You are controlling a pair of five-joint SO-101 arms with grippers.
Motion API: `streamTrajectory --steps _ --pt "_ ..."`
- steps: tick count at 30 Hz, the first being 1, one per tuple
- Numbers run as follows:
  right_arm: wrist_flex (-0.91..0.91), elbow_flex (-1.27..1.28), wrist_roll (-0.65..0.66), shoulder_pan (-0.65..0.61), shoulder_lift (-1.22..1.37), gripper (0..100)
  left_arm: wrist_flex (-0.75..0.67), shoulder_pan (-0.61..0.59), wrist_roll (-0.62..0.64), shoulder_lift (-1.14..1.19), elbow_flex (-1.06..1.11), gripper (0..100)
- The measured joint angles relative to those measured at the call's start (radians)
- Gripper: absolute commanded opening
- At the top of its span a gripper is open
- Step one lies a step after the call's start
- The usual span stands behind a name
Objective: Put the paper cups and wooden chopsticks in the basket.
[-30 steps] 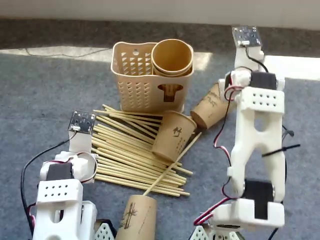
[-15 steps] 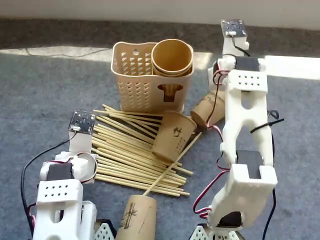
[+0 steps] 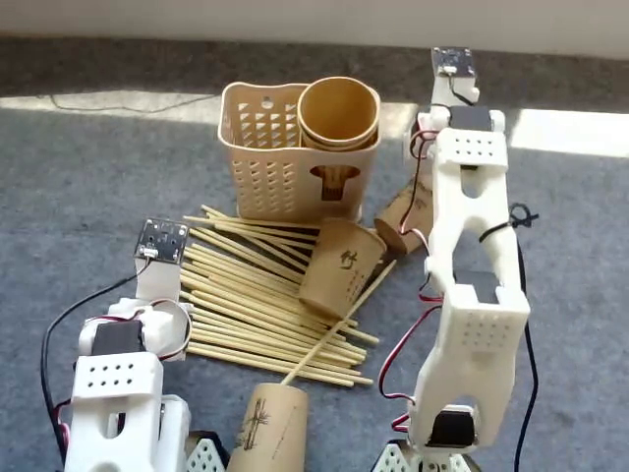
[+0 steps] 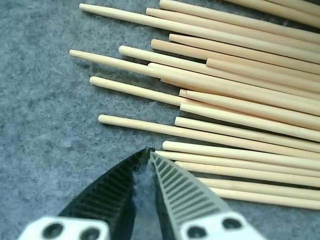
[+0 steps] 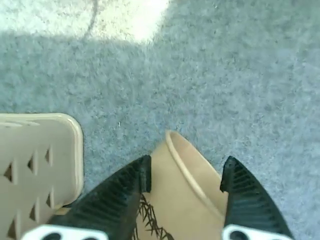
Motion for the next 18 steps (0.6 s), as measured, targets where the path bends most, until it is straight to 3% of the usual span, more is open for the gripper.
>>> streamTrajectory --steps 7,18 --pt "0.069 -0.037 0.000 0.002 0.006 0.9 0.000 0.000 0.000 0.000 0.000 0" --pt "0.242 -0.189 0.006 0.037 0.006 0.5 0.000 0.000 -0.063 -0.002 0.015 0"
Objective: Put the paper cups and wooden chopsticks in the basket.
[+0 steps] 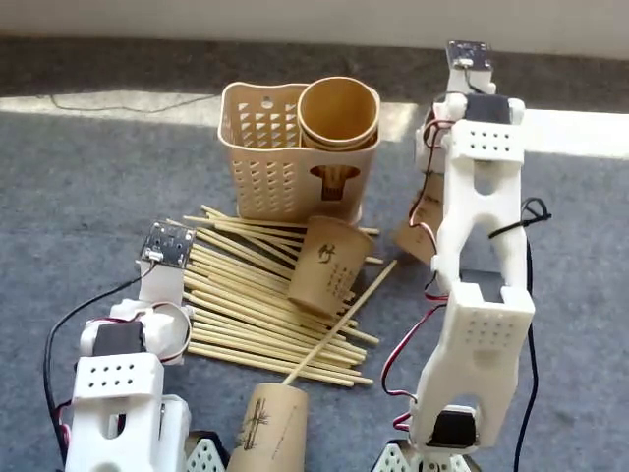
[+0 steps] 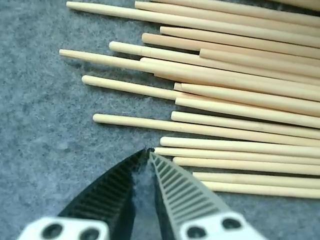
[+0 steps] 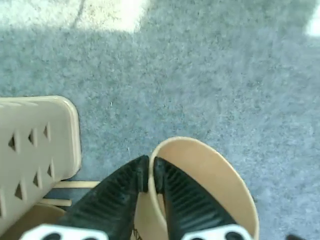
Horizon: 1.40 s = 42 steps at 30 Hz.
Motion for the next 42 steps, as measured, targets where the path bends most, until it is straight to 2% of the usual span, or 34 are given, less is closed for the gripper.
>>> streamTrajectory --steps 9,13,23,31,42 --pt "0.219 -0.279 0.107 0.002 0.000 0.5 0.000 0.000 -0.005 0.000 0.000 0" --pt "0.232 -0.396 0.118 0.003 0.000 0.5 0.000 0.000 -0.005 0.000 0.000 0" --pt "0.235 -0.499 0.118 0.014 -0.017 0.5 0.000 0.000 -0.005 0.000 0.000 0" --pt "0.233 -0.500 0.118 -0.014 -0.207 0.5 0.000 0.000 -0.005 0.000 0.000 0" --pt "0.051 -0.503 0.118 -0.133 -0.327 0.5 0.000 0.000 -0.005 0.000 0.000 0"
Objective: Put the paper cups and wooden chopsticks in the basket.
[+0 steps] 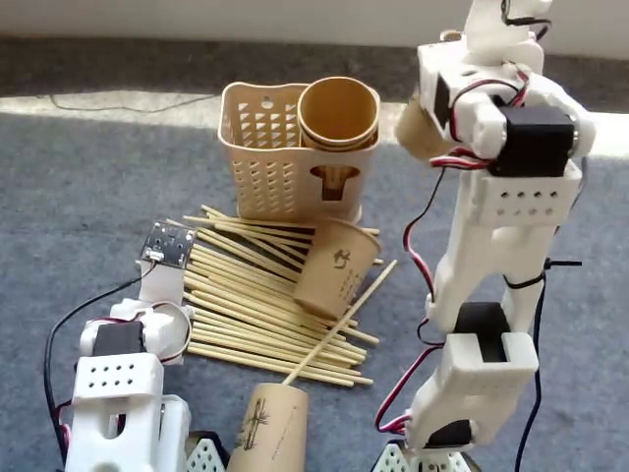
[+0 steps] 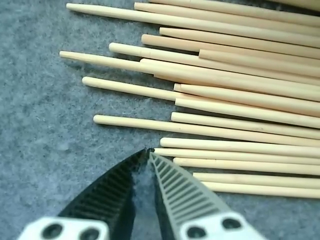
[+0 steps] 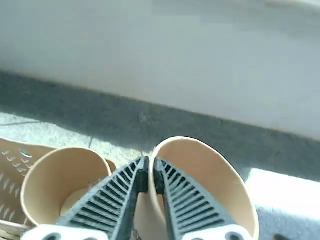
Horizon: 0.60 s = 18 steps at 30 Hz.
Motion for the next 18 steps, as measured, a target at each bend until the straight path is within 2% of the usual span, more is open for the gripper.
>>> streamTrajectory --steps 12,18 --pt "-0.212 -0.005 0.009 -0.138 -0.002 0.5 0.000 0.000 0.000 0.000 0.000 0" --pt "-0.258 -0.002 0.098 -0.199 -0.002 0.5 0.000 0.000 0.000 0.000 0.000 0"
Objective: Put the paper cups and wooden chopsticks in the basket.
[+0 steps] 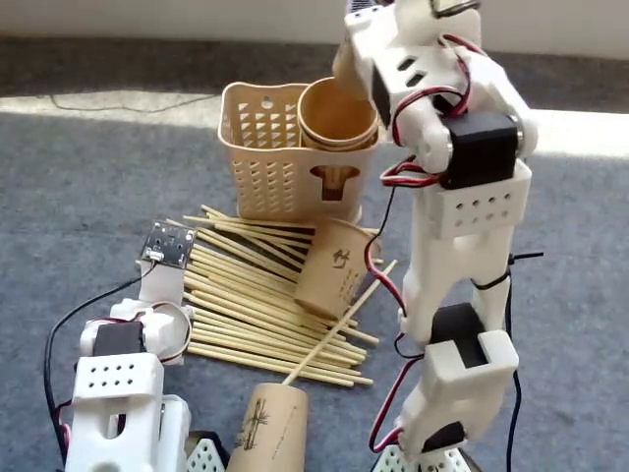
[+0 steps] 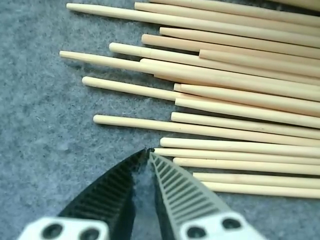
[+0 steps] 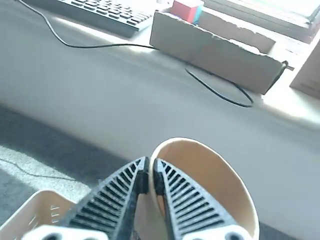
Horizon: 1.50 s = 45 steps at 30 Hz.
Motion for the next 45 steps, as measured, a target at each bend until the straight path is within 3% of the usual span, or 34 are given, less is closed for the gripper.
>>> streamTrajectory --steps 6,27,34,45 --pt "-0.002 0.074 0.015 -0.054 0.000 0.5 0.000 0.000 0.000 0.000 0.000 0" --pt "-0.107 0.374 0.106 -0.057 0.002 1.1 0.000 0.000 0.000 0.000 0.000 0" --pt "-0.098 0.384 0.106 -0.058 0.002 16.5 0.000 0.000 0.000 0.000 0.000 0" --pt "0.064 0.381 0.106 -0.107 -0.031 17.3 0.000 0.000 0.000 0.000 0.000 0"
